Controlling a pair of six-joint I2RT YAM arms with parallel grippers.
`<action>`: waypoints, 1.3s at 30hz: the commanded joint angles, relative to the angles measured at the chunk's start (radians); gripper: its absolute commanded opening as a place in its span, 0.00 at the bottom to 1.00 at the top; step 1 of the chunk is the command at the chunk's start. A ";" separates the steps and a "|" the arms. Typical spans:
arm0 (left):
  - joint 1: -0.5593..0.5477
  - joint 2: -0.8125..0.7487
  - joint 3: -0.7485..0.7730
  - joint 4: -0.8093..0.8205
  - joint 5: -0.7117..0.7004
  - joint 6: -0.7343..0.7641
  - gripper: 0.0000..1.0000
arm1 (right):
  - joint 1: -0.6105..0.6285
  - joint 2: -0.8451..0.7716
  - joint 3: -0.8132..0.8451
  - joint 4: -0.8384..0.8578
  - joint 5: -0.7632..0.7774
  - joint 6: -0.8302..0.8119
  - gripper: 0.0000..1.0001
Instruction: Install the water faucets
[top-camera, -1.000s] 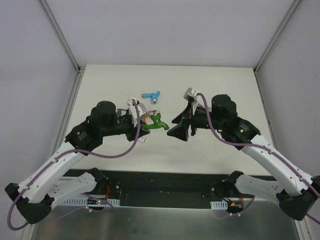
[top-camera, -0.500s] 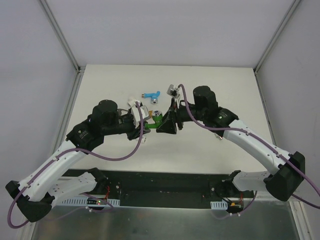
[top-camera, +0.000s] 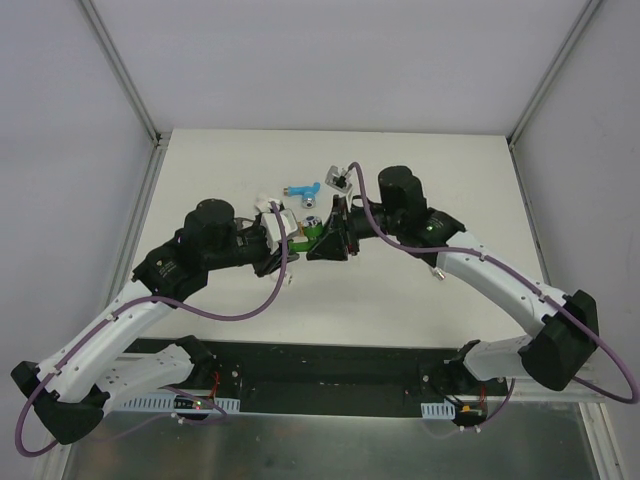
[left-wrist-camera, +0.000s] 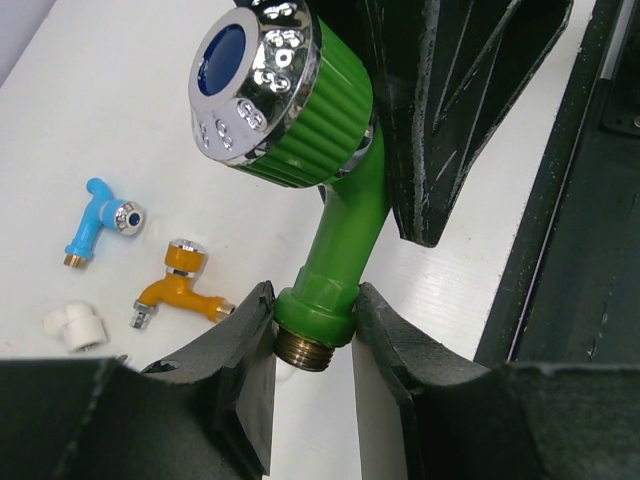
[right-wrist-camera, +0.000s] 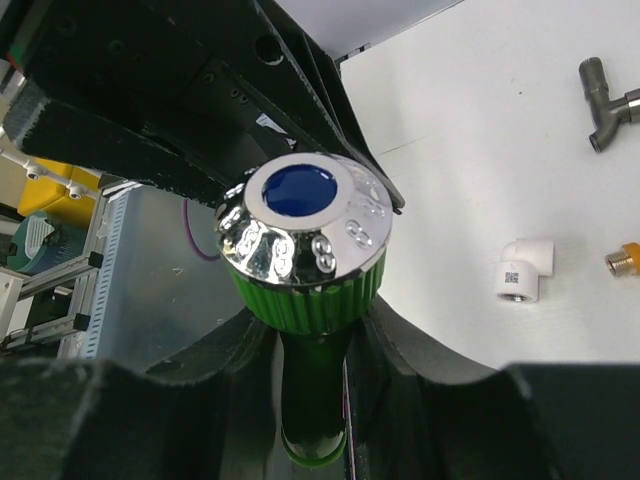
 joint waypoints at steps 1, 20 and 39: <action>-0.008 0.000 0.016 0.066 0.010 0.021 0.00 | 0.012 0.019 0.051 0.091 -0.040 -0.006 0.31; -0.007 -0.060 0.017 0.065 -0.194 -0.116 0.69 | -0.031 -0.030 -0.130 0.124 0.147 -0.316 0.00; 0.271 0.245 0.045 -0.227 -0.296 -0.962 0.93 | -0.037 -0.257 -0.621 0.653 0.572 -0.792 0.00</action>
